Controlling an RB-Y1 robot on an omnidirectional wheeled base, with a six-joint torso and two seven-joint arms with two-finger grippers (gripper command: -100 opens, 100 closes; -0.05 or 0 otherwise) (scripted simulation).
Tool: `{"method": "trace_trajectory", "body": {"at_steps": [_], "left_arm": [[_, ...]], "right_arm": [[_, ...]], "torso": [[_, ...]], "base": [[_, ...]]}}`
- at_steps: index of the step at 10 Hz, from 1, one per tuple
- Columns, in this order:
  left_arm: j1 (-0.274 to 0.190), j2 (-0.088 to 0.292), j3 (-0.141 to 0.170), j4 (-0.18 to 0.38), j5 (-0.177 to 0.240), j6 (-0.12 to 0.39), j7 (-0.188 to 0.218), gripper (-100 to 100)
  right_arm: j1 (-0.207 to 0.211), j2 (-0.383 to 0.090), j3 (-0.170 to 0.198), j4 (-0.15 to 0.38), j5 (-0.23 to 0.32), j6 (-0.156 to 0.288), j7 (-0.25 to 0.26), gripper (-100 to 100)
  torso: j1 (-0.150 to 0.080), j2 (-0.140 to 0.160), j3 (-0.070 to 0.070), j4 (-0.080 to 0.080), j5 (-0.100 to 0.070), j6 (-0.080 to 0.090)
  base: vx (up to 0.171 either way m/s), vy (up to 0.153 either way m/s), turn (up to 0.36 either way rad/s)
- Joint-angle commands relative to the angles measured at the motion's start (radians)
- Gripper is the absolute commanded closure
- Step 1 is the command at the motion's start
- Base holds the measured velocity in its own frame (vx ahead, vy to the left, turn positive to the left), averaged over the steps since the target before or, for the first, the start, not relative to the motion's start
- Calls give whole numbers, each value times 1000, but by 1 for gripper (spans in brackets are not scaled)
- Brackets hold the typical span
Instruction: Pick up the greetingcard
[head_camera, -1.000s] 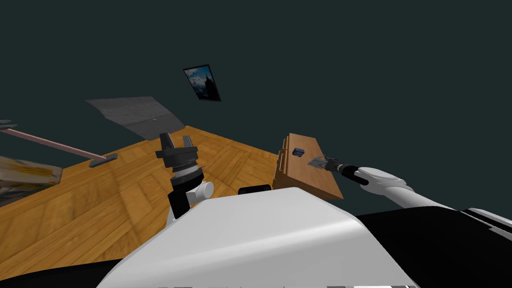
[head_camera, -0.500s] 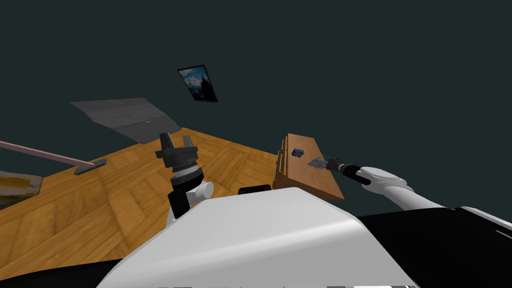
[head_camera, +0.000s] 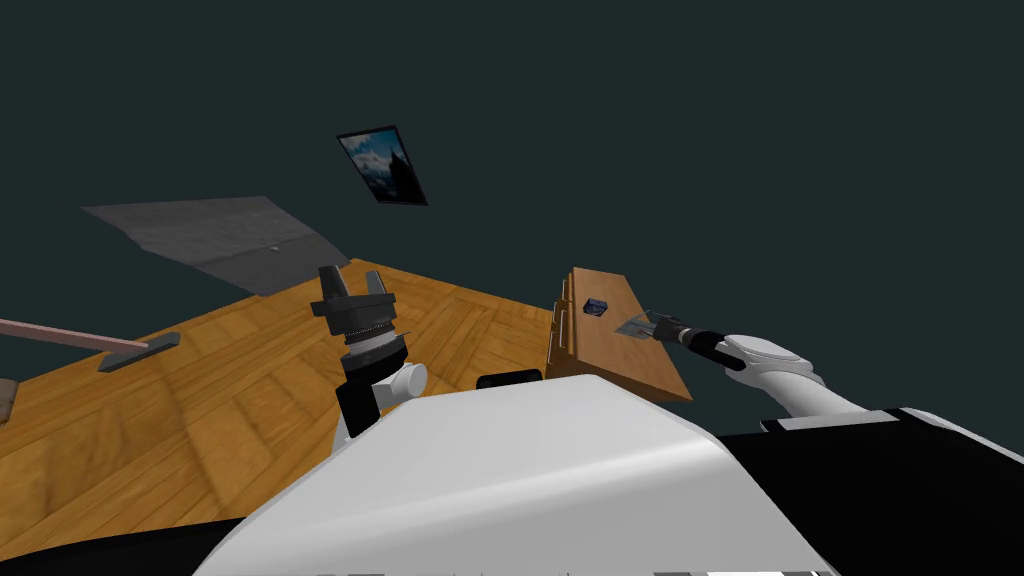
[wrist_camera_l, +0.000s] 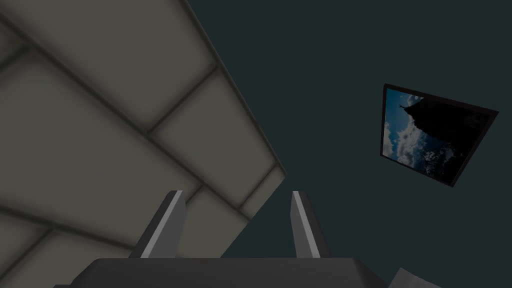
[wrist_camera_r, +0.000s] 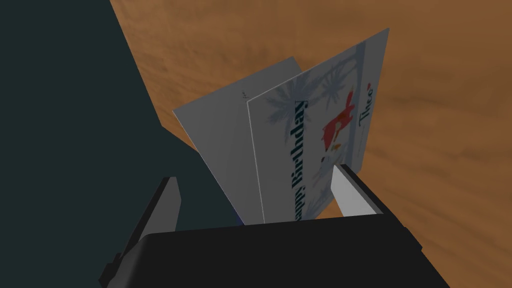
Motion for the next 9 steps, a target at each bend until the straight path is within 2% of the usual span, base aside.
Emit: {"method": "trace_trajectory", "body": {"at_steps": [1, 2, 3, 5, 6, 7, 8, 9], "left_arm": [[0, 0, 0, 0, 0, 0, 0, 0], [0, 0, 0, 0, 0, 0, 0, 0], [0, 0, 0, 0, 0, 0, 0, 0], [0, 0, 0, 0, 0, 0, 0, 0], [0, 0, 0, 0, 0, 0, 0, 0], [0, 0, 0, 0, 0, 0, 0, 0], [0, 0, 0, 0, 0, 0, 0, 0], [0, 0, 0, 0, 0, 0, 0, 0]], "right_arm": [[-24, 19, -32, 49, 37, -49, 23, -100], [-44, 35, -60, 72, 67, -74, 42, -100], [-44, 35, -60, 87, 67, -86, 42, -100], [-84, 68, -115, 154, 129, -151, 81, -100], [-84, 68, -115, 162, 129, -161, 81, -100], [-84, 66, -110, 158, 123, -151, 80, -100], [-85, 67, -111, 160, 125, -155, 82, 100], [-85, 67, -111, 160, 124, -155, 82, 100]], "torso": [[0, 0, 0, 0, 0, 0], [0, 0, 0, 0, 0, 1], [1, -1, -1, 0, 0, 0], [0, -1, -1, 0, 0, 0], [0, -1, -1, 0, 0, 0], [0, 0, 0, 0, 0, 0], [-1, 2, 1, 0, 0, 0], [-1, 3, 2, 1, 0, 0]], "base": [[66, 26, -81], [91, 37, -128], [85, 23, -38], [85, 21, -96], [66, 28, -55], [22, 10, -1], [5, 2, 1], [0, 0, 0]]}}
